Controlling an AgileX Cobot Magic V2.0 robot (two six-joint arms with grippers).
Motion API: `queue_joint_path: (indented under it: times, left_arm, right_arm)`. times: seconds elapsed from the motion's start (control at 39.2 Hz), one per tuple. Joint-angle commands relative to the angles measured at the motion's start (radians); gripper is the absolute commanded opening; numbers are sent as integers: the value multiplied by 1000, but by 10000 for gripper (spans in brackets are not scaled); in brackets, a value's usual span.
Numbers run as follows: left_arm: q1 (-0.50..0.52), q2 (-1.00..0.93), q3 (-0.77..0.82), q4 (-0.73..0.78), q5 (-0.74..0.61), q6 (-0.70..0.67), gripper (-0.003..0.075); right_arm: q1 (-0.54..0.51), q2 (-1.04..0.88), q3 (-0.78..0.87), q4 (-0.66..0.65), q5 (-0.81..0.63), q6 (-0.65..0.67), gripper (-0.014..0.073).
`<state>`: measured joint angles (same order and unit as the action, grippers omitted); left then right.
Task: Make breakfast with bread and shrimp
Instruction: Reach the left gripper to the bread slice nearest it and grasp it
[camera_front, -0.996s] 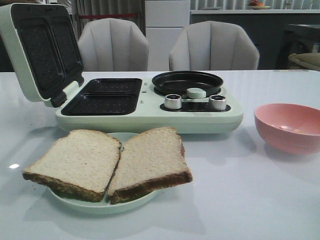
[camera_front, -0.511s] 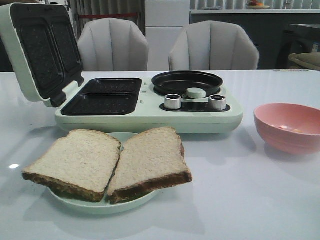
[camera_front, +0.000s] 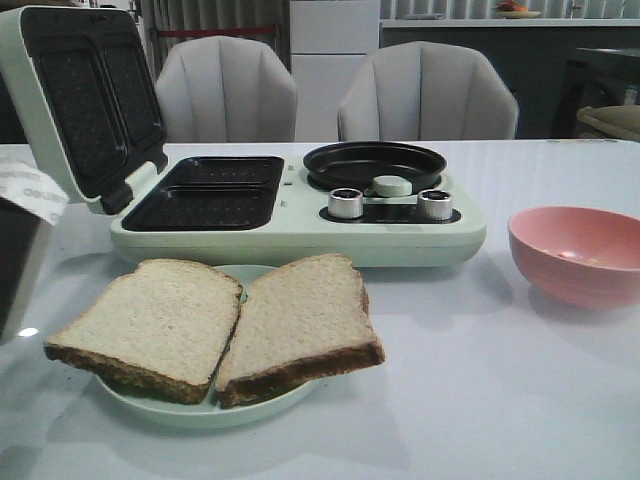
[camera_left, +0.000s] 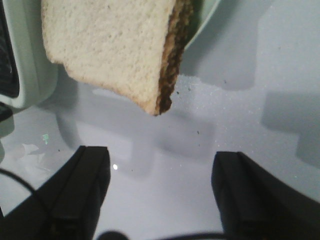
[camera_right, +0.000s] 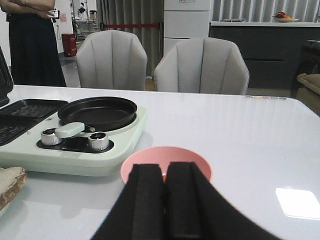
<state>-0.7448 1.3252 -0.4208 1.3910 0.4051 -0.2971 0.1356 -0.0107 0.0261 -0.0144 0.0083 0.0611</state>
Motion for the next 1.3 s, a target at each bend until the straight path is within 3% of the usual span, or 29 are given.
queue_joint_path:
  times: [0.0, 0.84, 1.28]
  left_arm:
    - [-8, 29, -53, 49, -2, -14, 492]
    - [24, 246, -175, 236, -32, -14, 485]
    - [33, 251, -182, 240, -25, -14, 146]
  right_arm:
    - [-6, -21, -16, 1, -81, -6, 132]
    - [-6, -21, -16, 1, -81, -6, 132]
    - [-6, -21, -16, 1, -81, -6, 132]
